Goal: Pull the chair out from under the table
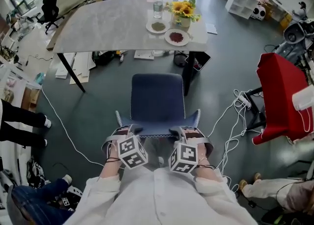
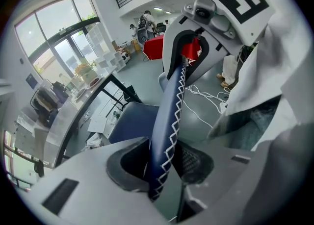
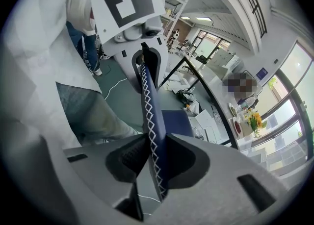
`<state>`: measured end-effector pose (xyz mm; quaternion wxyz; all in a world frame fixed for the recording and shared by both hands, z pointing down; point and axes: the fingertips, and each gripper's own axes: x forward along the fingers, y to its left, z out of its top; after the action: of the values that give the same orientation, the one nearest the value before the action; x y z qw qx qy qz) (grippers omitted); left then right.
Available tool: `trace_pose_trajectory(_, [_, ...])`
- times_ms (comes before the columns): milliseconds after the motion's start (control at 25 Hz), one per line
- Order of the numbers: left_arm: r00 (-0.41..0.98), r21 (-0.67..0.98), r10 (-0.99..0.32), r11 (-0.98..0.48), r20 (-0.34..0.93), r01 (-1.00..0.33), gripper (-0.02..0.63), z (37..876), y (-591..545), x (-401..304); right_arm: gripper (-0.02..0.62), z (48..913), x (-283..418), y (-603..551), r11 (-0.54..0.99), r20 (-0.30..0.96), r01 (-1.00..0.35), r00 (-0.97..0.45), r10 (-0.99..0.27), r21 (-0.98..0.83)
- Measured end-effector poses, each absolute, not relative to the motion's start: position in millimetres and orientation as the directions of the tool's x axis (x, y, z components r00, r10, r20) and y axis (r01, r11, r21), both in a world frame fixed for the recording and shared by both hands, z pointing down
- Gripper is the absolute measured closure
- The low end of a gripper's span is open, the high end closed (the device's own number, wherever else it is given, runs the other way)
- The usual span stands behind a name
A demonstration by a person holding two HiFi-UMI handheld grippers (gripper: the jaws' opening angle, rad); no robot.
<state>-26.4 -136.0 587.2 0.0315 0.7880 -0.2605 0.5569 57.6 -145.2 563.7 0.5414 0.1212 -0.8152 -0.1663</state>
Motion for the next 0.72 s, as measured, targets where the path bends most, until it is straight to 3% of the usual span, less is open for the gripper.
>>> trace_pose_trajectory(720, [0.248, -0.216, -0.340, -0.882, 0.907, -0.418, 0.480, 587, -41, -25, 0.503, 563, 61, -45, 0.944, 0.863, -0.013, -0.400, -0.307, 0.330])
